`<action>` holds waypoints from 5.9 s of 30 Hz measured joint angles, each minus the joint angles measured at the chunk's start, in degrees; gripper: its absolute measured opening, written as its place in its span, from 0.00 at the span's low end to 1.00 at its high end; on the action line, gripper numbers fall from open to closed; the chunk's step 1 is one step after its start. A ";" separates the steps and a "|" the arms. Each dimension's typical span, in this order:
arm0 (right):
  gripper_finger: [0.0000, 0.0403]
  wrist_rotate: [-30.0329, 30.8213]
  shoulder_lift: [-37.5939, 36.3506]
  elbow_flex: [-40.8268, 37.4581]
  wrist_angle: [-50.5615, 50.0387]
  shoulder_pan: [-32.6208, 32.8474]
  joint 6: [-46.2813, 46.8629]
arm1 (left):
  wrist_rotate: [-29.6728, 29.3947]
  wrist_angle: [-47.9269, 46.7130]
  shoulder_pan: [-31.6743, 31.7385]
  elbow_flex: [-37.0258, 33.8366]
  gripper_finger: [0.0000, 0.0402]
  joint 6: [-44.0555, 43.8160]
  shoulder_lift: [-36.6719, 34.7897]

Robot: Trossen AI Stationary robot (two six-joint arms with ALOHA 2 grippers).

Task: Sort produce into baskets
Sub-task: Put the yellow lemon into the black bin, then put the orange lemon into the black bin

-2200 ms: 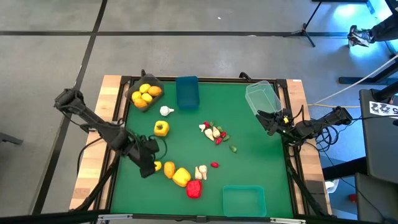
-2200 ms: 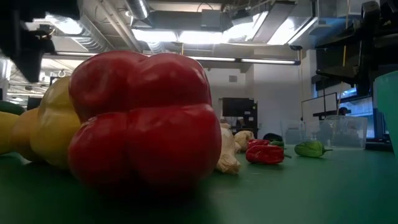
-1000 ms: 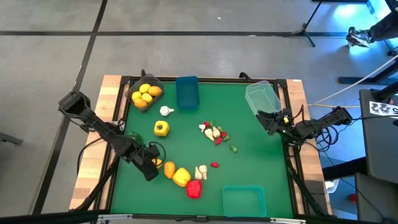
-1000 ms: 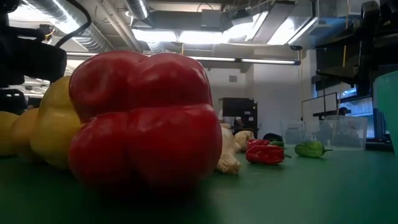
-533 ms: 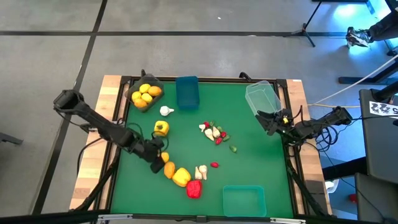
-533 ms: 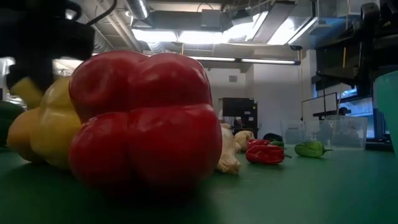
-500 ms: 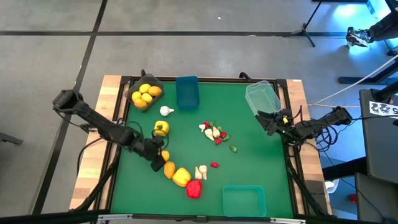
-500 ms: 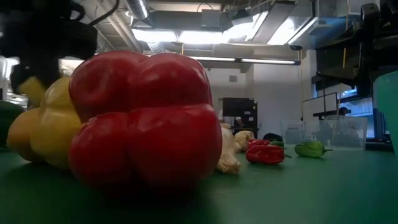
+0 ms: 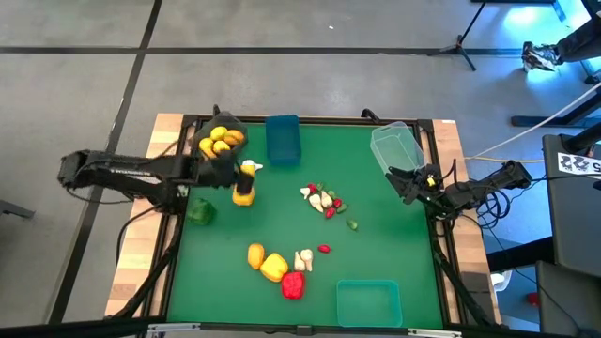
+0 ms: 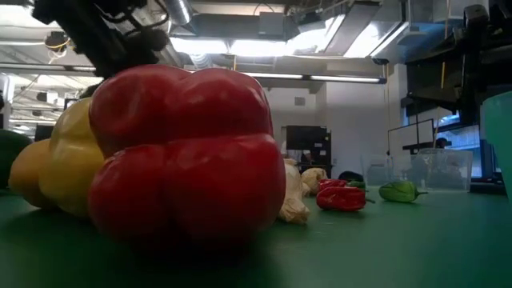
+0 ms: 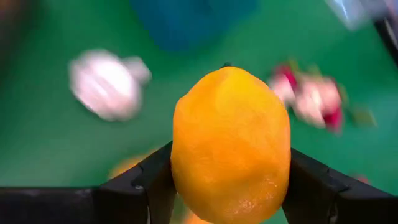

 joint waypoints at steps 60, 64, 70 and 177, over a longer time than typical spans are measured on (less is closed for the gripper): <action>0.75 2.34 -0.01 -0.01 0.28 -0.01 1.46 | 9.40 18.12 46.74 0.00 0.56 19.45 12.71; 0.75 2.34 0.00 -0.01 0.28 -0.01 1.44 | 9.38 18.05 46.74 0.00 0.56 19.66 12.71; 0.75 2.34 0.00 0.00 0.28 0.01 1.44 | 9.57 17.90 46.75 0.00 0.56 18.93 12.71; 0.75 -1.06 0.01 -0.01 -2.71 0.00 1.60 | 10.51 -5.63 -35.42 20.74 0.86 -24.92 39.65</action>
